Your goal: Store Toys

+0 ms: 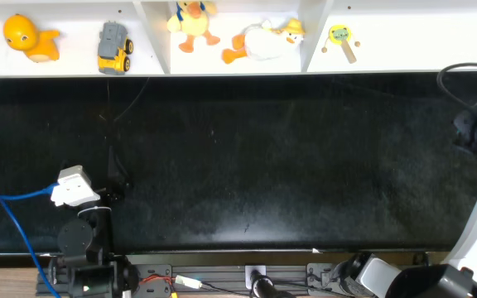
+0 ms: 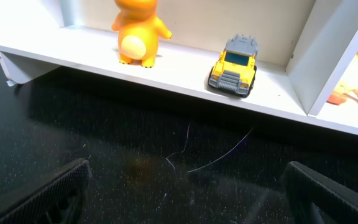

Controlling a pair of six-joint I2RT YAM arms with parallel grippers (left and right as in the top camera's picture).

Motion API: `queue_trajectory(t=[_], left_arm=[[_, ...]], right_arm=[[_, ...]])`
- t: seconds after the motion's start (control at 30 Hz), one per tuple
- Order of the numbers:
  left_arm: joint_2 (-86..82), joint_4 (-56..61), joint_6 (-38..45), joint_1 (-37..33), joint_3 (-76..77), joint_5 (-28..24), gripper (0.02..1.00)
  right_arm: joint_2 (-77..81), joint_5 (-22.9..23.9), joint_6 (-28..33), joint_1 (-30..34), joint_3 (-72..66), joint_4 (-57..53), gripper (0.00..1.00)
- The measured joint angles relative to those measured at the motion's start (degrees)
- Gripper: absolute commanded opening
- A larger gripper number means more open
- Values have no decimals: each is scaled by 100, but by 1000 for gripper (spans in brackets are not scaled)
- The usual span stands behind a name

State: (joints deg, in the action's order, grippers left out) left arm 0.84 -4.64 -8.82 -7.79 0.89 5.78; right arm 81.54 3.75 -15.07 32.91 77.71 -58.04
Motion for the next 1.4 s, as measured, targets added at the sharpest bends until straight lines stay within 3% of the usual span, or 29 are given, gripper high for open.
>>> queue_trajectory(t=[0.23,0.37,0.57,0.9,1.13,1.4], left_arm=[[0,0,0,-2,0,0,998],[0,0,0,0,0,0,998],[0,0,0,0,0,0,998],[0,-2,0,-2,0,0,998],[0,-2,0,0,0,0,998],[0,-2,0,0,0,0,998]], right_arm=[[269,-863,1204,0,-24,2057,45],[586,-1349,1899,0,-26,2308,45],[909,-1707,2363,0,-28,2684,49],[922,-2098,2881,-236,-334,4057,51],[929,-2310,2929,-297,-1700,6437,47],[1808,-3115,2702,-345,-2138,9263,47]])
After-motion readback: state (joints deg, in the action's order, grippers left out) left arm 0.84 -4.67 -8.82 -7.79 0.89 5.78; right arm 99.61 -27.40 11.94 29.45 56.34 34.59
